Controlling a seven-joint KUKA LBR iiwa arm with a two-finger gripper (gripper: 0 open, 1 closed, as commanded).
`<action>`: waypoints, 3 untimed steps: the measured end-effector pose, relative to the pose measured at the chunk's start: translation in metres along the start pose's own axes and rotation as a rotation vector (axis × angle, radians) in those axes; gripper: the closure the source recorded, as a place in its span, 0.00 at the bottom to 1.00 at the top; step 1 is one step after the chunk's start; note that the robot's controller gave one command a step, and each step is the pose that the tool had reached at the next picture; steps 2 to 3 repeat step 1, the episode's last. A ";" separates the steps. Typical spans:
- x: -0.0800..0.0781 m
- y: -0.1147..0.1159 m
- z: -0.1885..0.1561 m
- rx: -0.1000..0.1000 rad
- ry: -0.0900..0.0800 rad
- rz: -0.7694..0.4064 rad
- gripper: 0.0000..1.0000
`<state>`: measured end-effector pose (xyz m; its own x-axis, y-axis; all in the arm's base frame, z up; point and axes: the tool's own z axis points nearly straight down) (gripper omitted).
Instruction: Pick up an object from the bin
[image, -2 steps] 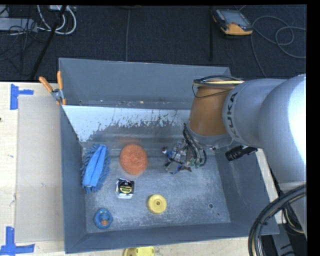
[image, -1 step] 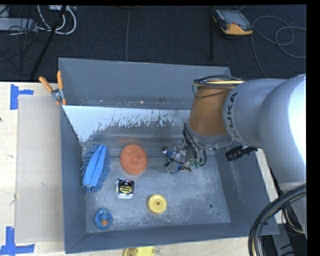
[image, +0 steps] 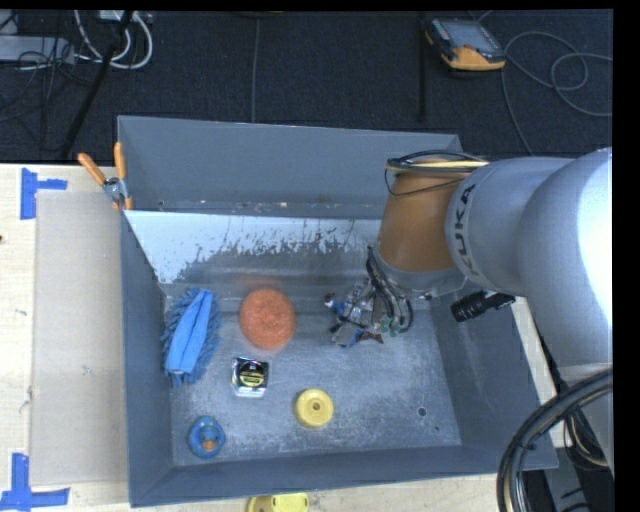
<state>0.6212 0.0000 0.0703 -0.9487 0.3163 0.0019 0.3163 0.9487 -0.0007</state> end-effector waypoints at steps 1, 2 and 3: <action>0.001 0.000 -0.004 0.000 0.002 -0.001 1.00; 0.001 0.000 -0.004 0.000 0.002 -0.001 1.00; 0.001 0.000 -0.004 0.000 0.002 -0.001 1.00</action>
Offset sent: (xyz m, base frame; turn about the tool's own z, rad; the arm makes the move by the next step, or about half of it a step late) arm 0.0001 0.0000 0.0263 0.0000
